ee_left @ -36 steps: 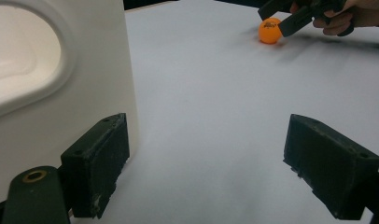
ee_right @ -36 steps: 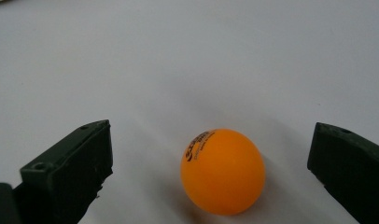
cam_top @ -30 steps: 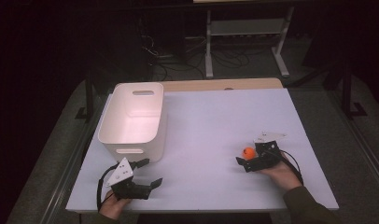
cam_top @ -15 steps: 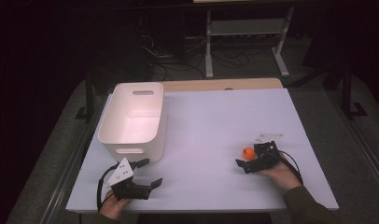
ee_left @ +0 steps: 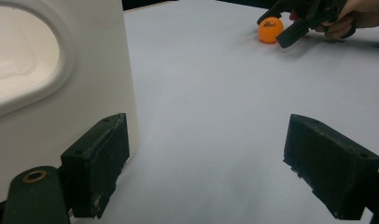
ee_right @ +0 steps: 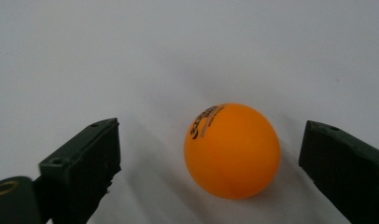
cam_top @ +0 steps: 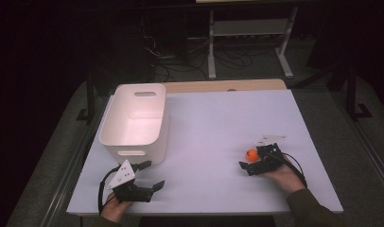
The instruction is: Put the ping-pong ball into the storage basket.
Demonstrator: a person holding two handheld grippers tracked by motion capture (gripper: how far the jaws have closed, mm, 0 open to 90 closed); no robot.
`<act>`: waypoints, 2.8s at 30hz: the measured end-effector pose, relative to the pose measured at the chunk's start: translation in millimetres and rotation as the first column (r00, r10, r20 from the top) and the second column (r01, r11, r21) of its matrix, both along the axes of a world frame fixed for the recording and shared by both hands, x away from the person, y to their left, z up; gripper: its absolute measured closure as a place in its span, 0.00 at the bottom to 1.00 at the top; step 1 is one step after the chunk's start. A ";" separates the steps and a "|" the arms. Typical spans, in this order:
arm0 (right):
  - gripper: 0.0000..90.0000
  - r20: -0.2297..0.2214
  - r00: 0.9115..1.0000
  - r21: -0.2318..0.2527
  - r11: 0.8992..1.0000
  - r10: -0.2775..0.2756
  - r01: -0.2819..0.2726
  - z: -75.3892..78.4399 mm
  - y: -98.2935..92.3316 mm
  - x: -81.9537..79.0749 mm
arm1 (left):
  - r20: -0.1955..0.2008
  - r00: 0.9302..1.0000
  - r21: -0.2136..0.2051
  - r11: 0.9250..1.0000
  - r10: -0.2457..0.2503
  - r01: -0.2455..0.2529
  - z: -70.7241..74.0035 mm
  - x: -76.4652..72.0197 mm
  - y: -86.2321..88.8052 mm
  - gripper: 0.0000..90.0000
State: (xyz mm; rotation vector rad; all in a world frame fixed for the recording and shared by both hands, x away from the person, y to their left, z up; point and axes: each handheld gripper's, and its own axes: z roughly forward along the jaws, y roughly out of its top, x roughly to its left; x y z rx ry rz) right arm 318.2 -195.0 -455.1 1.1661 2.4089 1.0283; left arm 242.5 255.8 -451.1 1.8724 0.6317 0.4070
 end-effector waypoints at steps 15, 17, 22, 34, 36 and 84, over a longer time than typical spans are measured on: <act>0.23 0.006 1.000 0.009 1.000 -0.001 0.001 0.7 -3.3 -0.5 | 0.000 1.000 -0.001 1.000 0.000 0.000 0.0 -0.1 -0.1 0.16; 0.25 0.006 1.000 0.007 1.000 -0.003 0.003 0.5 -3.3 -0.6 | 0.000 1.000 -0.003 1.000 0.000 0.000 -0.1 -0.1 -0.2 0.16; 0.30 0.010 1.000 0.001 1.000 -0.006 0.006 0.4 -3.8 -0.5 | -0.001 1.000 -0.001 1.000 0.000 0.000 0.0 -0.1 -0.2 0.16; 0.42 0.014 1.000 0.008 1.000 -0.008 0.008 1.4 -6.3 0.2 | 0.000 1.000 -0.001 1.000 0.000 0.000 -0.1 0.0 -0.2 0.16; 0.43 0.010 1.000 0.008 1.000 -0.007 0.007 1.3 -6.4 0.5 | -0.001 1.000 -0.002 1.000 0.000 0.000 -0.1 0.0 -0.2 0.16; 0.54 0.011 1.000 0.051 0.999 0.001 -0.002 9.0 -6.4 -0.3 | 0.003 1.000 0.007 1.000 -0.005 0.005 0.0 -0.3 -0.8 0.16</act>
